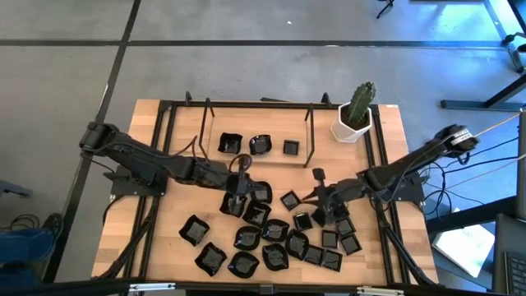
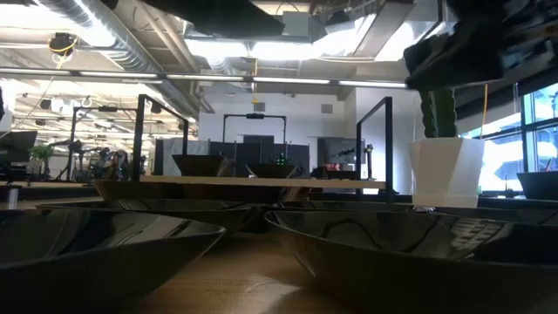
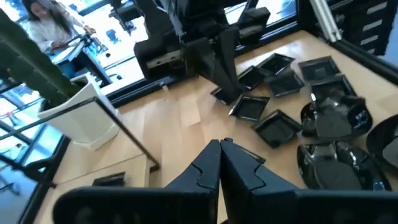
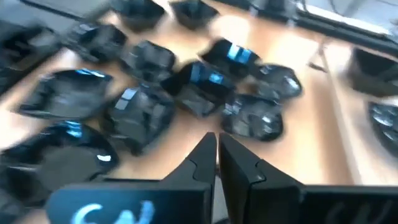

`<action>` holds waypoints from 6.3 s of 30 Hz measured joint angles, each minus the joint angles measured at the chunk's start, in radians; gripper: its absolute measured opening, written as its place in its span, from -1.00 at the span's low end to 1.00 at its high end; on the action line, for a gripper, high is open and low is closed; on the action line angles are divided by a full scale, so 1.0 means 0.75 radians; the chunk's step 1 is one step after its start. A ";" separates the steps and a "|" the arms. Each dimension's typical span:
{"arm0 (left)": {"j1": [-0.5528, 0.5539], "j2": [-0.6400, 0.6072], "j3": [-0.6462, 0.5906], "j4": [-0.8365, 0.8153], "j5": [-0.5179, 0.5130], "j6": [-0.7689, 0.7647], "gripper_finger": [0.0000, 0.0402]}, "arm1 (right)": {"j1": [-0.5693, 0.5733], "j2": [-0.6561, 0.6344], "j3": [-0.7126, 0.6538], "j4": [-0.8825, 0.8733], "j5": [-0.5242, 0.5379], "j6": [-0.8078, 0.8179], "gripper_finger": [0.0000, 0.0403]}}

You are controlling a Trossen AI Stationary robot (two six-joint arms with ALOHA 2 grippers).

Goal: Pick & Place Mini shaped plates
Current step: Stack the square plate on the top of the square plate on the shelf

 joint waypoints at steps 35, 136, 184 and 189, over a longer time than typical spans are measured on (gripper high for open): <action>-0.065 -0.032 -0.001 -0.128 -0.058 0.078 -0.98 | -0.009 0.457 0.538 -0.755 0.026 0.222 -0.90; 0.136 1.121 1.088 -0.950 0.146 0.201 -0.97 | 0.065 0.072 0.314 -0.614 -0.158 0.335 -0.88; 0.406 0.878 1.087 -0.984 -0.140 0.065 -0.98 | 0.081 0.071 0.315 -0.626 -0.213 0.385 -0.88; 0.423 0.914 1.089 -0.946 -0.137 0.055 -0.98 | 0.081 0.071 0.315 -0.620 -0.214 0.391 -0.88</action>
